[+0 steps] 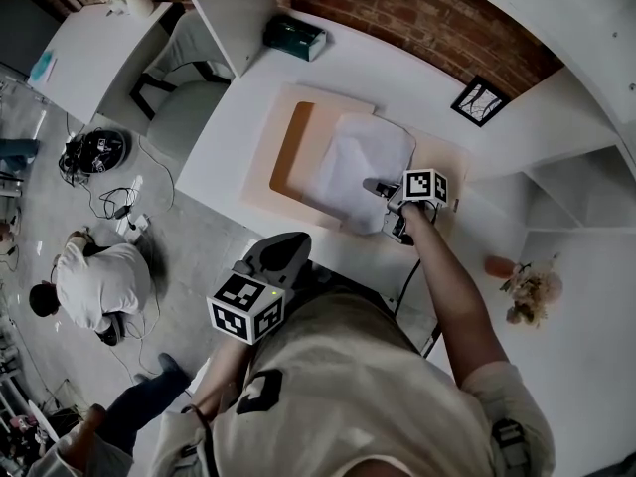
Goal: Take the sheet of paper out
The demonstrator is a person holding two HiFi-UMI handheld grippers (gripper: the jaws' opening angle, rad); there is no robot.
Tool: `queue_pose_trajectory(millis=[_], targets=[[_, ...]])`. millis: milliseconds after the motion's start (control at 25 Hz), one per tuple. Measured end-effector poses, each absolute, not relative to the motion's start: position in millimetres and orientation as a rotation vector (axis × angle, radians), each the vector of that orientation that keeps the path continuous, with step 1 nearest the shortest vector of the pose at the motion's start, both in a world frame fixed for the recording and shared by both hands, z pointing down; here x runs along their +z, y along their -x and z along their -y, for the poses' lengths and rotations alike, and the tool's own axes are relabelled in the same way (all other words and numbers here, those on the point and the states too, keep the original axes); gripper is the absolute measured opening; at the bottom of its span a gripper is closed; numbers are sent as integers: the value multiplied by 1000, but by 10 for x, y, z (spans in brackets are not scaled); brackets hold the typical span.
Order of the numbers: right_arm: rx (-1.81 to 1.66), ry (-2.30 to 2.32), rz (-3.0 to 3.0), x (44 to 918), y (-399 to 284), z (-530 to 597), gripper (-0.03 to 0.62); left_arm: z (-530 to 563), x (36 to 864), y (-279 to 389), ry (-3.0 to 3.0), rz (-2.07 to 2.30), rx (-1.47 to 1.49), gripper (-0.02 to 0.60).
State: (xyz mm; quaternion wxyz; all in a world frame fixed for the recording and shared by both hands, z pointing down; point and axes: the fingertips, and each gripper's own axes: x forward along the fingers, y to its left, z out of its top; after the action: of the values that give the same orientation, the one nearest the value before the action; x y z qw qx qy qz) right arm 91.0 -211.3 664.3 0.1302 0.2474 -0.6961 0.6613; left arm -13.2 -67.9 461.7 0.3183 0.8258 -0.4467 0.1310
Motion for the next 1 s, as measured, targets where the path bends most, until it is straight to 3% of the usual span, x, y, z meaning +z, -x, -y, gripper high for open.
queue_pose_trajectory(millis=[1000], targets=[[1923,-797,2001,6659,-1320,2042,28,733,4471,59,-2223,1194,295,17]])
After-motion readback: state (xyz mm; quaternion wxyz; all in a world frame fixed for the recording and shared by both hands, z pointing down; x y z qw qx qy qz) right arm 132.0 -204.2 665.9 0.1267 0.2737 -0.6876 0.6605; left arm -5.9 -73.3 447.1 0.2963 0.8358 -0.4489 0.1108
